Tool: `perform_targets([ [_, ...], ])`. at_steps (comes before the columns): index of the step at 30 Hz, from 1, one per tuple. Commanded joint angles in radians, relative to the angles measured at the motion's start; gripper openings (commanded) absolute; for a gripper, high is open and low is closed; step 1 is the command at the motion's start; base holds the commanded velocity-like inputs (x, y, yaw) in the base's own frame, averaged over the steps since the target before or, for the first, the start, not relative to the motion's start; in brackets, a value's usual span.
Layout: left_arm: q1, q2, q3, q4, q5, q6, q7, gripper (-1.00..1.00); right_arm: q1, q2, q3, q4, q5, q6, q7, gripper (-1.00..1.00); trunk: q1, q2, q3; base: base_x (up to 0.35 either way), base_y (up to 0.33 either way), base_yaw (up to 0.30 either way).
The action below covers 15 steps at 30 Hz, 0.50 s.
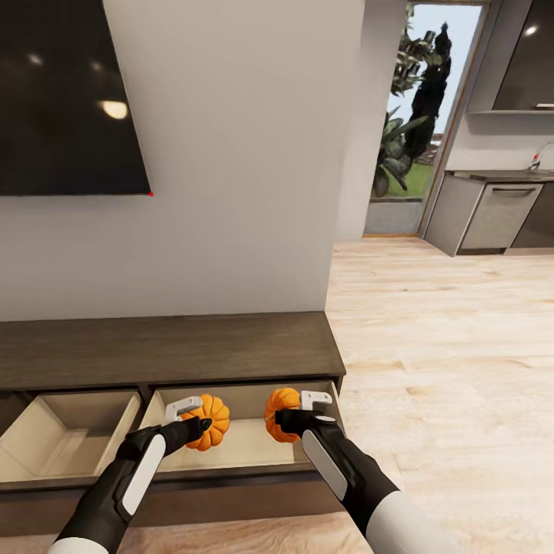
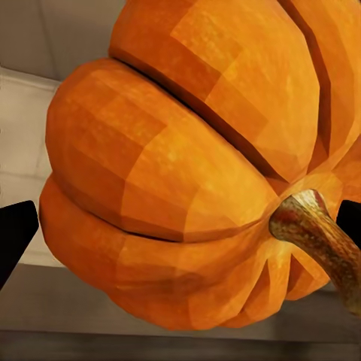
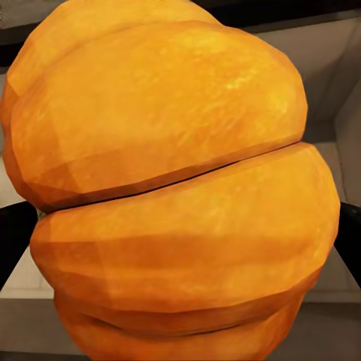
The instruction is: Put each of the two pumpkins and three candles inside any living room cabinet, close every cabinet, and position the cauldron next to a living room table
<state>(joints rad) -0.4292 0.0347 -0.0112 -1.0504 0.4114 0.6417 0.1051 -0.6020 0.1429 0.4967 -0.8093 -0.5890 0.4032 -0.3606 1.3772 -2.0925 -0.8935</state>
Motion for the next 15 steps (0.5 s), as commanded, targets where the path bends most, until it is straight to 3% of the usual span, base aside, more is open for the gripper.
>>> perform_targets([
  [1, 0.0, 0.0, -0.001, -0.002, 0.011, 0.004, 0.008, -1.0, -0.001, 0.0, 0.003, -0.002, -0.009, 0.002, -0.01, -1.0, 0.0, 0.0, -0.001, 0.0, 0.0, 0.0],
  [6, 0.0, -0.001, -0.001, -0.003, 0.011, 0.005, 0.008, -1.0, -0.001, -0.002, 0.003, -0.002, -0.009, 0.002, -0.009, -1.0, 0.0, 0.0, -0.001, 0.023, 0.0, 0.0],
  [15, 0.0, -0.001, -0.002, -0.002, 0.01, 0.006, 0.008, -1.0, -0.001, -0.001, 0.003, -0.003, -0.009, 0.003, -0.009, -1.0, 0.0, 0.0, -0.001, 0.196, 0.0, 0.0],
])
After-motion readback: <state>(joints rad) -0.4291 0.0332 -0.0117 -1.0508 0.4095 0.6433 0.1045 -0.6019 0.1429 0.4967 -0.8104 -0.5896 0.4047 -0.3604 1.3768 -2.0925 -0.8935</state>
